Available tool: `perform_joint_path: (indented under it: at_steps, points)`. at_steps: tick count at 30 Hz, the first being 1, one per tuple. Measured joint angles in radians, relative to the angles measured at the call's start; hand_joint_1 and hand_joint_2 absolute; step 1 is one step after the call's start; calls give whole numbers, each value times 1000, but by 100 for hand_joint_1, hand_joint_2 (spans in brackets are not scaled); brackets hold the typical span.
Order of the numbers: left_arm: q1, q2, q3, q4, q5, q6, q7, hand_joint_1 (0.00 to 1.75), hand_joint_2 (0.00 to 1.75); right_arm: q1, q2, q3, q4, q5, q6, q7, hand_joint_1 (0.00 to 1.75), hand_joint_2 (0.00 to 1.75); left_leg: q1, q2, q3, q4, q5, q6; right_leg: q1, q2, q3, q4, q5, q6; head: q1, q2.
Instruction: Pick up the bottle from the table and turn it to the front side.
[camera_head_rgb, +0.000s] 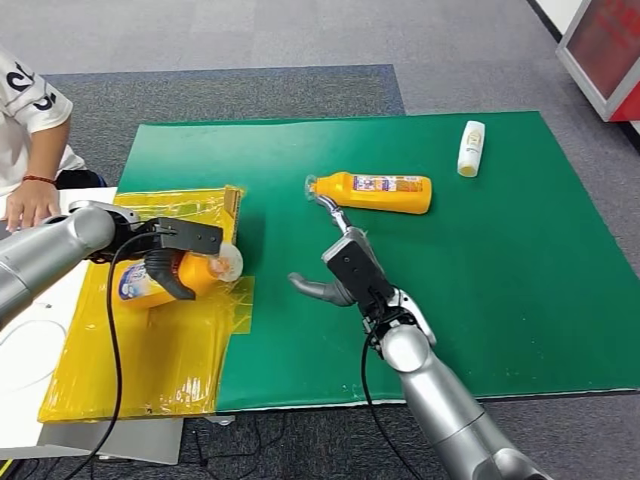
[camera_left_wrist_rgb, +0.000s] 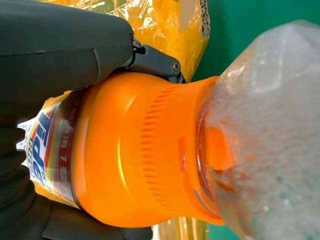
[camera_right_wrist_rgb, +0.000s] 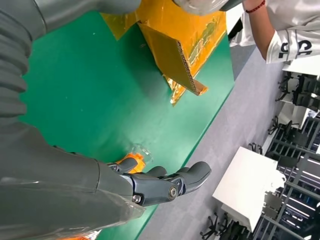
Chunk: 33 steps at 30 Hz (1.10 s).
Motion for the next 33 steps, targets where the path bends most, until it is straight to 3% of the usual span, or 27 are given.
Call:
perform_joint_path:
  at_steps: [1, 3, 4, 6, 16, 25, 29, 33]
  points:
    - [5, -3, -1, 9, -3, 12, -8, 78, 175, 0, -1, 4, 0, 0, -3, 1, 0, 175, 0, 0, 0, 0, 0, 0, 0, 0, 0, 0, 0, 0, 0, 0]
    - [14, -10, -2, 24, -9, 37, -22, 31, 175, 0, -2, 10, -1, 1, -9, 3, 0, 175, 0, 0, 0, 0, 0, 0, 0, 0, 0, 0, 0, 0, 0, 0]
    - [18, -13, -2, 30, -10, 48, -29, 13, 175, 0, -3, 12, -1, 2, -11, 4, 0, 175, 0, 0, 0, 0, 0, 0, 0, 0, 0, 0, 0, 0, 0, 0]
    - [28, -18, 0, 40, -12, 70, -46, 4, 175, 0, -4, 15, -1, 3, -15, 4, 0, 175, 0, 0, 0, 0, 0, 0, 0, 0, 0, 0, 0, 0, 0, 0]
    - [99, -26, 81, 52, -50, 197, -106, 0, 175, 0, -14, 35, -17, 10, -32, 12, 0, 175, 0, 0, 0, 0, 0, 0, 0, 0, 0, 0, 0, 0, 0, 0]
    - [166, -8, 183, 18, -71, 221, -154, 0, 175, 1, -24, 45, -18, 10, -32, 16, 0, 175, 0, 0, 1, 0, 0, 0, 0, 0, 1, 0, 0, 0, 0, 0]
    - [247, 28, 289, -65, -42, 246, -255, 0, 175, 8, -33, 46, -38, -55, 6, -8, 0, 175, 0, 0, 1, 0, 0, 0, 0, 0, 1, 0, 0, 0, 0, 0]
    - [399, 54, 466, -189, -16, 267, -371, 0, 175, 33, -54, 33, -81, -239, 150, -55, 0, 175, 0, 0, 1, 0, -1, 0, 0, 0, 1, 0, -1, 0, 0, 0]
